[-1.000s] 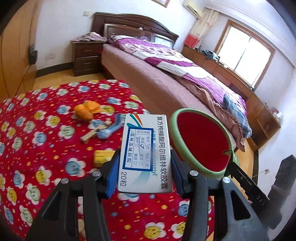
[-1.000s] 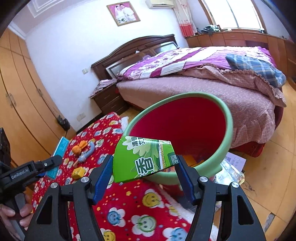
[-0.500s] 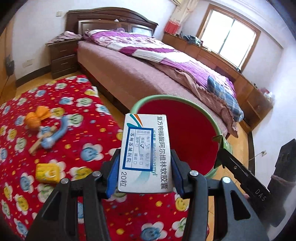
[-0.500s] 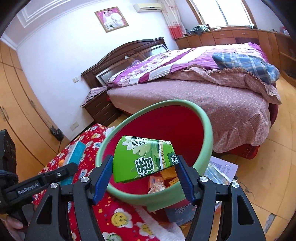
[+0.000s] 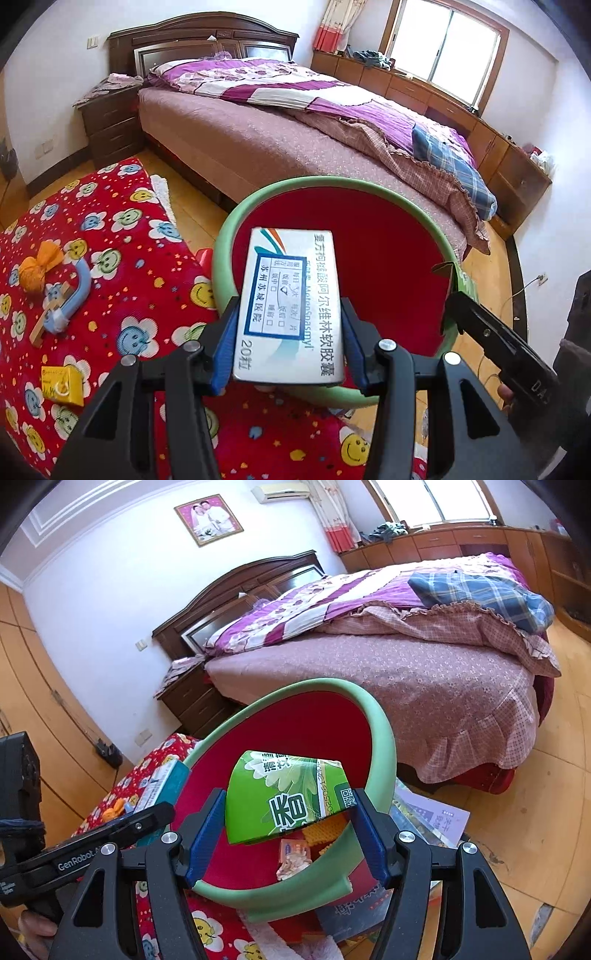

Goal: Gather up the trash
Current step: 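Carry the medicine box and green carton over the bucket and release both, then move the left tool to the yellow cake box and grasp it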

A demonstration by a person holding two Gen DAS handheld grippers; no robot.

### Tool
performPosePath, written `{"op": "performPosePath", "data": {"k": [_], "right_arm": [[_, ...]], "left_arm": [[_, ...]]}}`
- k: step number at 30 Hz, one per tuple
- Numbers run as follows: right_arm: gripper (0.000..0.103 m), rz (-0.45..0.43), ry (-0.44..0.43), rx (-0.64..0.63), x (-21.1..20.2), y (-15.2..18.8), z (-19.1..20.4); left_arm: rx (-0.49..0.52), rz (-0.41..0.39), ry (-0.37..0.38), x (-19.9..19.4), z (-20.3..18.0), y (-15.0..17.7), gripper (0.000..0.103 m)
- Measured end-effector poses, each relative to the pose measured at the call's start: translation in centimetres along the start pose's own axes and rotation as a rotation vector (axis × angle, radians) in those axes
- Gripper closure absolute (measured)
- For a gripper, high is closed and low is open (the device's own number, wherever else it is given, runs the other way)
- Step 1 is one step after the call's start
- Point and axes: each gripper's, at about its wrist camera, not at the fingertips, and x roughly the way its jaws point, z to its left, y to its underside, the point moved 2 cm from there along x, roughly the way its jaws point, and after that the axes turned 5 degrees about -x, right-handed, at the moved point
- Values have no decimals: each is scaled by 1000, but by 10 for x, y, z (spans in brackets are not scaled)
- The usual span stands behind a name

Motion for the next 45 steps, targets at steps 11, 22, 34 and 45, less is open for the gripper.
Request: {"op": "performPosePath", "data": {"k": [11,22,34,45], "right_arm": [[35,8,-6,-14,7,1,4],[28,14,-42,-10,11,0,7],[24,-9,-34,-19,0,1,14],[24,0,-34,-69,-12,5,38]], "left_arm": [[-18,-1,30,1,3,0,50],[-45,-36,37,-17,13,-2,45],[-72,-48,-3,-41,34,12,45],[-138,-57,-74,-63,71,24,45]]}}
